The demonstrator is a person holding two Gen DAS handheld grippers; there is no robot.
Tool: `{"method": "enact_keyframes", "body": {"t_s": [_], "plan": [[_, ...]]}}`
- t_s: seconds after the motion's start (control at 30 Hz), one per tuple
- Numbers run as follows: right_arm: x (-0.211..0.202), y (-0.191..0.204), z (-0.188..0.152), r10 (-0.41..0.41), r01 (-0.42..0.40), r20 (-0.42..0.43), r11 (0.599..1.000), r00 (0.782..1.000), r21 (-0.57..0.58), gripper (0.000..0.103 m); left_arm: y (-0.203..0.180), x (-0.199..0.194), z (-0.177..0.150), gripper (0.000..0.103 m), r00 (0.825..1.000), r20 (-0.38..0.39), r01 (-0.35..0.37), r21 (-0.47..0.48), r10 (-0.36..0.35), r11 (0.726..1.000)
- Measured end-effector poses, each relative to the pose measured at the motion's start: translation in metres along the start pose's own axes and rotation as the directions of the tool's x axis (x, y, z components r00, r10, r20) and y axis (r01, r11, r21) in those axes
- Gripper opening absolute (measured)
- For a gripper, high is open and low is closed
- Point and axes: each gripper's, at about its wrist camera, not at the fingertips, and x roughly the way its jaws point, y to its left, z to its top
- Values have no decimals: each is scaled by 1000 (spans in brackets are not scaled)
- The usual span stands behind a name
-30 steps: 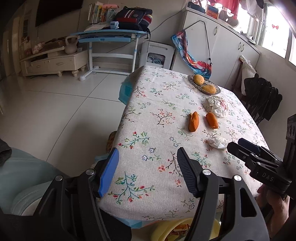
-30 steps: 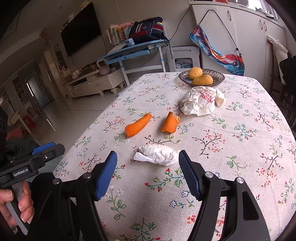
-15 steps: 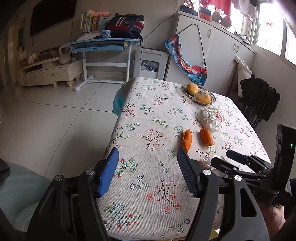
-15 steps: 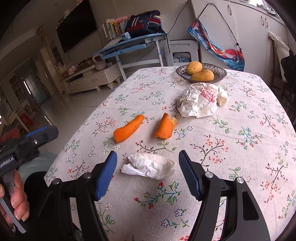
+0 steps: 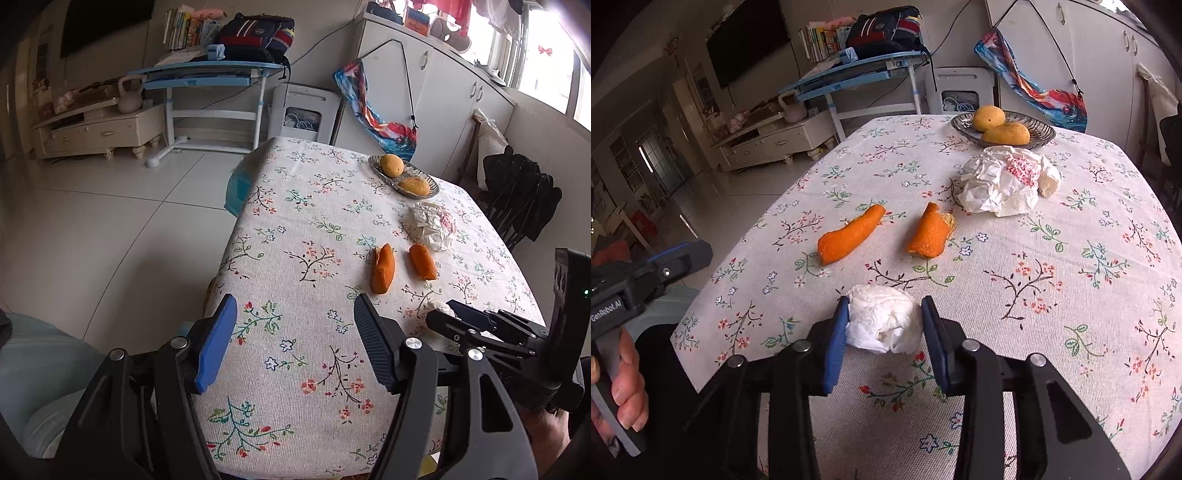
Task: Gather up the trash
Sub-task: 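Grasp the white tissue with the right tool while the left tool approaches an orange peel, then grasp the orange peel with the left tool while the right tool holds the tissue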
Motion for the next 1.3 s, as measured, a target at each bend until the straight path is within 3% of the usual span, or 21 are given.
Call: {"method": "enact_keyframes", "body": {"t_s": [0.6,0.93,1.17,1.3], "plan": [[-25,-34,-9,-20,18,35,998,999,68,38,-77,63,18,63,998,-50,50,160,-43,986],[-25,-31,-13,-44,43,21,998,999,42,50,-88,81,23,63,997,-68,50,185,-38,981],[-25,-36,-15,-43,42,18,998,999,50,50,-91,86,25,63,997,-77,48,204,-33,978],[-26,-36,-15,-33,31,25,998,999,52,45,-95,89,25,63,995,-92,47,221,-27,974]]}}
